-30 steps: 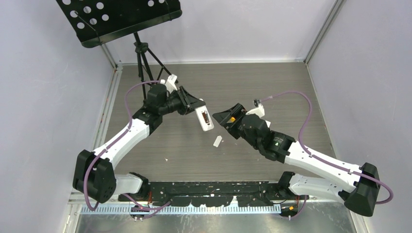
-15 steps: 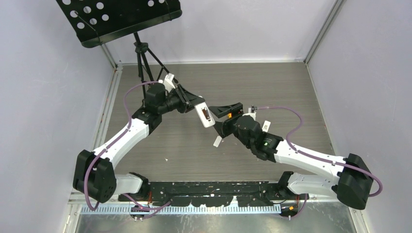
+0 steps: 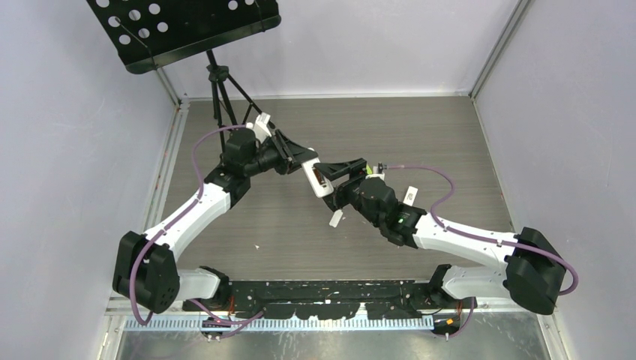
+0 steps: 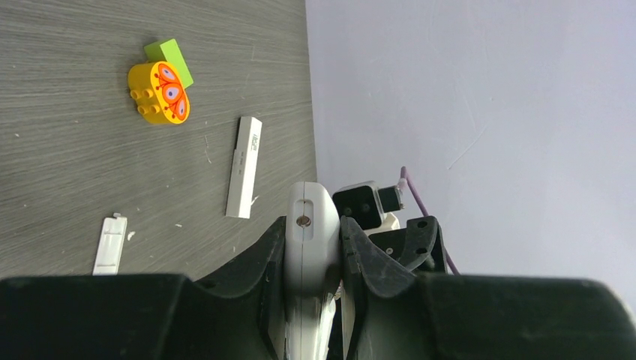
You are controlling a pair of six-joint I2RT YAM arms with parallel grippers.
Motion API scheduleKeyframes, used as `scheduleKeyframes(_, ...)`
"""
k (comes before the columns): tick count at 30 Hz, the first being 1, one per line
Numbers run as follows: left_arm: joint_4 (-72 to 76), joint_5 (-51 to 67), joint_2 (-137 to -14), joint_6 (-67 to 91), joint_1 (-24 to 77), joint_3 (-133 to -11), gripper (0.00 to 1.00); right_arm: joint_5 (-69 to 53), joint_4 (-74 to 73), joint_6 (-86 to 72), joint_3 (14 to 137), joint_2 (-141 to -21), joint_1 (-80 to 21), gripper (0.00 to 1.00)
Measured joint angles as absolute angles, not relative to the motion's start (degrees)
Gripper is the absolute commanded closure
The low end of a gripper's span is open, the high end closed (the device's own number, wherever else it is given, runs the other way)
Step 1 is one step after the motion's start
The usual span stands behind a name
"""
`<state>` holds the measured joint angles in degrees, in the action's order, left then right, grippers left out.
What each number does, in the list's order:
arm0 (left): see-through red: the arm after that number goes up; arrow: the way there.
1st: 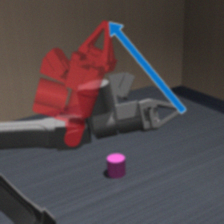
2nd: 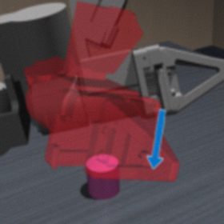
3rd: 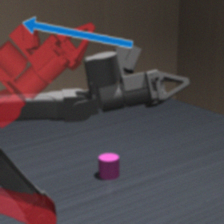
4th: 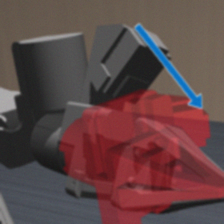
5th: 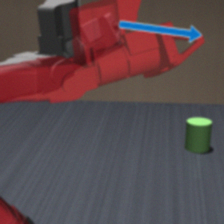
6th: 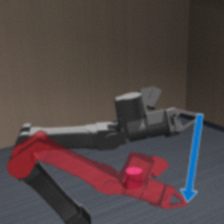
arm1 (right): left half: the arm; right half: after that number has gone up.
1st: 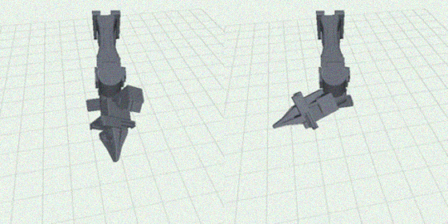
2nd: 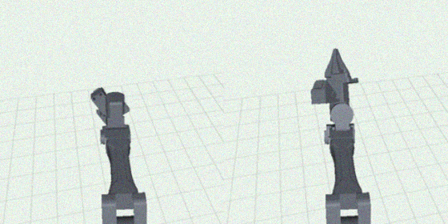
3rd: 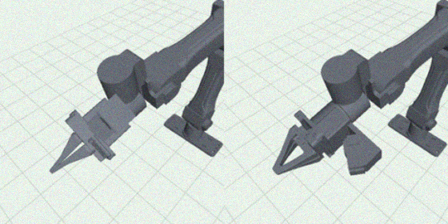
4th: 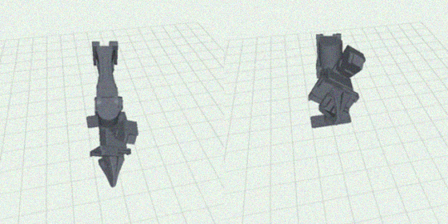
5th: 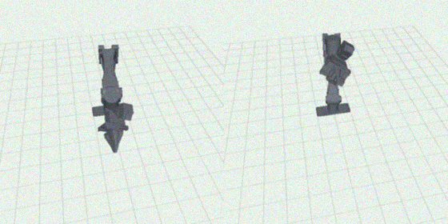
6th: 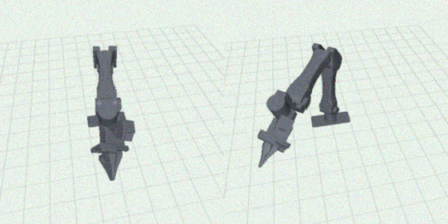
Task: Load the batteries into the remote control
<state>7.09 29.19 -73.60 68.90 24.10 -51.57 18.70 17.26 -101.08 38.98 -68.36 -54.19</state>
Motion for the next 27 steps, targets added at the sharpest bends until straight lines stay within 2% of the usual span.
scheduleKeyframes(13, 11.2, 32.2, -73.6, 67.7, 24.1, -51.0, 1.0, 17.7, 19.5, -104.8, 39.0, -70.2, -53.4, 0.25)
scheduleKeyframes(19, 12.6, 33.3, -73.6, 66.8, 24.1, -50.3, 1.0, 17.2, 21.2, -105.8, 38.5, -71.4, -53.4, 0.38)
scheduleKeyframes(27, 12.7, 33.3, -73.9, 68.1, 23.9, -50.3, 1.0, 17.0, 22.7, -106.0, 38.0, -71.4, -53.3, 0.49)
